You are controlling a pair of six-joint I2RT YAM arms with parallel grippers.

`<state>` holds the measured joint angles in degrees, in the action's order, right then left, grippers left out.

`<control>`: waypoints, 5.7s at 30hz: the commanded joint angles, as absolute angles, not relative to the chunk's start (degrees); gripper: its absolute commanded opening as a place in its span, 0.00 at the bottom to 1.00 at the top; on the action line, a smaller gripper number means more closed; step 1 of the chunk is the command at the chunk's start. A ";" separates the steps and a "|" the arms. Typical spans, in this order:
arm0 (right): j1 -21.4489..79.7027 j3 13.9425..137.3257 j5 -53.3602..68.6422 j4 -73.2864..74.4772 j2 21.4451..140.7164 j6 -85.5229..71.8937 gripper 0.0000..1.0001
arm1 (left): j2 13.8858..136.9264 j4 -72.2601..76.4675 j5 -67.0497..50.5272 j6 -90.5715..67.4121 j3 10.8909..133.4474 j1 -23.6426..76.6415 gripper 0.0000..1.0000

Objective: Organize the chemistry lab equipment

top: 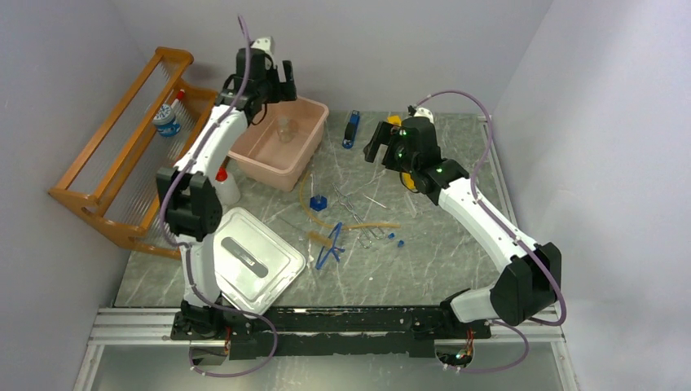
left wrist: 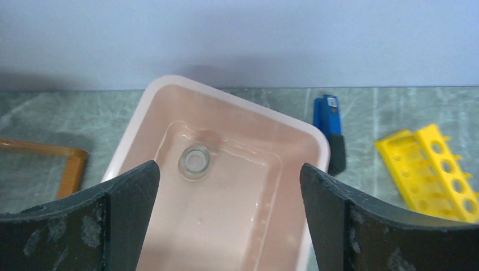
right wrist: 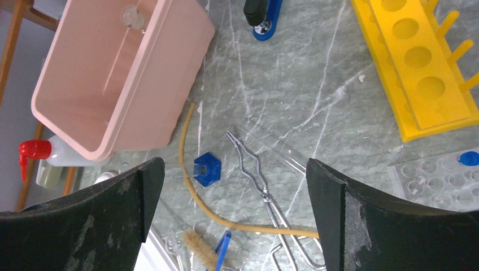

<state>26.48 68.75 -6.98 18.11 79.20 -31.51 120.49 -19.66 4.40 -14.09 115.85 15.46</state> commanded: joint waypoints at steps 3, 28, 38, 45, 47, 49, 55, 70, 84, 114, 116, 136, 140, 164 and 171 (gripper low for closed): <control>26.60 69.77 -11.37 19.64 78.35 -30.26 0.98 | 107.41 -29.98 -1.53 -10.53 109.94 14.21 0.96; 26.06 77.45 -2.93 26.34 88.76 -29.53 0.89 | 78.85 -34.73 -4.99 -13.52 72.30 -4.31 0.84; 26.37 74.70 1.49 20.27 85.96 -26.05 0.90 | 88.33 -34.63 -2.10 -9.96 71.48 -4.24 0.86; 26.55 74.33 3.48 17.63 86.78 -26.21 0.90 | 91.63 -32.37 -1.56 -10.00 68.06 -3.44 0.83; 26.54 73.49 3.43 16.67 86.43 -26.14 0.90 | 92.25 -31.50 -1.97 -9.67 67.75 -3.47 0.82; 26.55 73.14 3.44 16.57 86.31 -25.83 0.90 | 92.69 -30.13 -2.47 -9.42 67.11 -3.18 0.80; 26.54 73.56 2.18 16.97 86.55 -24.46 0.90 | 92.45 -27.38 1.96 -7.35 66.53 -0.50 0.72; 26.56 72.33 1.22 16.54 84.65 -24.68 0.90 | 88.04 -25.23 5.97 -8.56 64.14 1.40 0.52; 26.79 72.54 1.65 17.66 85.17 -26.67 0.89 | 66.71 -37.84 9.92 -16.87 70.66 1.38 0.51; 26.78 69.45 -2.88 16.26 81.89 -25.81 0.89 | 100.48 -23.67 8.14 -17.37 87.42 15.97 0.48; 26.78 69.69 -3.14 16.03 81.94 -25.35 0.89 | 103.83 -22.24 10.14 -17.49 87.81 16.00 0.48; 26.90 71.52 -6.83 17.12 82.85 -25.24 0.89 | 120.97 -10.67 14.96 -18.23 93.59 15.18 0.47; 27.01 71.97 -7.23 17.51 83.34 -25.51 0.89 | 121.66 -10.75 13.26 -19.68 94.09 14.64 0.59; 27.35 72.06 1.11 14.70 83.06 -19.61 0.89 | 105.44 -20.89 3.12 -19.52 99.96 11.47 0.95; 36.14 73.85 4.10 12.17 85.51 -14.10 0.88 | 93.36 -16.79 -8.62 -14.50 92.99 11.34 0.95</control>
